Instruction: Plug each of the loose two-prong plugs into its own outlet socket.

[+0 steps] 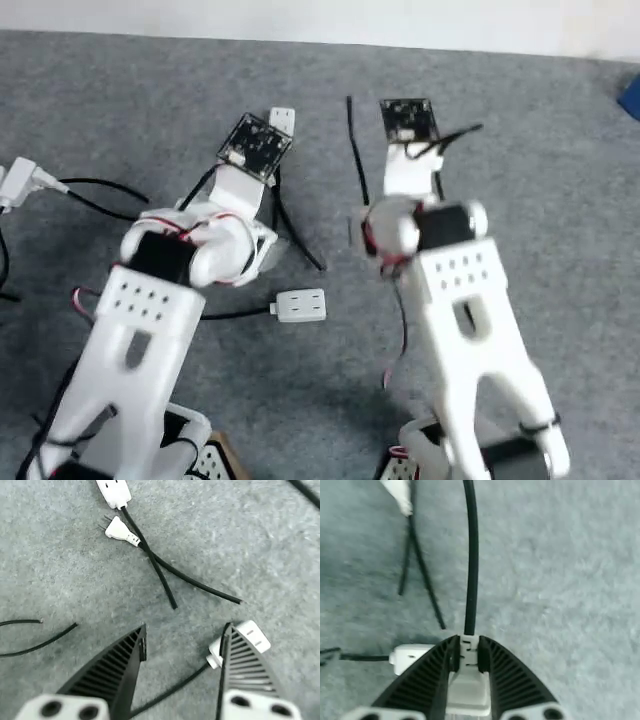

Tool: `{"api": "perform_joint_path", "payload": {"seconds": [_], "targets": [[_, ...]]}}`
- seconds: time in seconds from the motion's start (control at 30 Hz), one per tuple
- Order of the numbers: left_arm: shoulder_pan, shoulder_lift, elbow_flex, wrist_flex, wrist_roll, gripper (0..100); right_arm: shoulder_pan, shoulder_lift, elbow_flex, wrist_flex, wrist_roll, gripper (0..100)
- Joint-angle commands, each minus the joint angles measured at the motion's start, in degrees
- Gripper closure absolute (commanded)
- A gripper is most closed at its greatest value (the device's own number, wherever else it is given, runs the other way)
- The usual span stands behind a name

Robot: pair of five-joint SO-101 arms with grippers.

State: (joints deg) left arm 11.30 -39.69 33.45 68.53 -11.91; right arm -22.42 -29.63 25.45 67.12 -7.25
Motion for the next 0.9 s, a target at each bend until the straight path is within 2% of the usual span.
{"api": "perform_joint_path", "payload": {"seconds": [0.0,0.13,0.27,0.43,0.57,0.87], "targets": [[2.59,-6.11,-2.59,5.98,0.53,75,-2.07,-14.11,11.12,-9.71,-0.79,99.2],[6.20,-11.21,1.89,8.62,0.70,75,-3.38,-22.55,22.81,-18.51,-0.79,99.3],[7.08,-15.25,12.44,4.75,0.79,75,-6.20,-22.90,25.63,-21.05,-2.55,99.3],[7.16,-17.89,21.67,-2.64,0.88,61,-12.09,-22.90,24.48,-21.14,-2.37,99.3],[7.25,-18.33,22.20,-3.96,0.88,50,-13.05,-22.90,24.31,-20.97,-2.37,99.3],[7.16,-18.42,22.20,-5.71,0.88,50,-13.14,-22.81,24.04,-20.88,-2.55,99.3]]}}
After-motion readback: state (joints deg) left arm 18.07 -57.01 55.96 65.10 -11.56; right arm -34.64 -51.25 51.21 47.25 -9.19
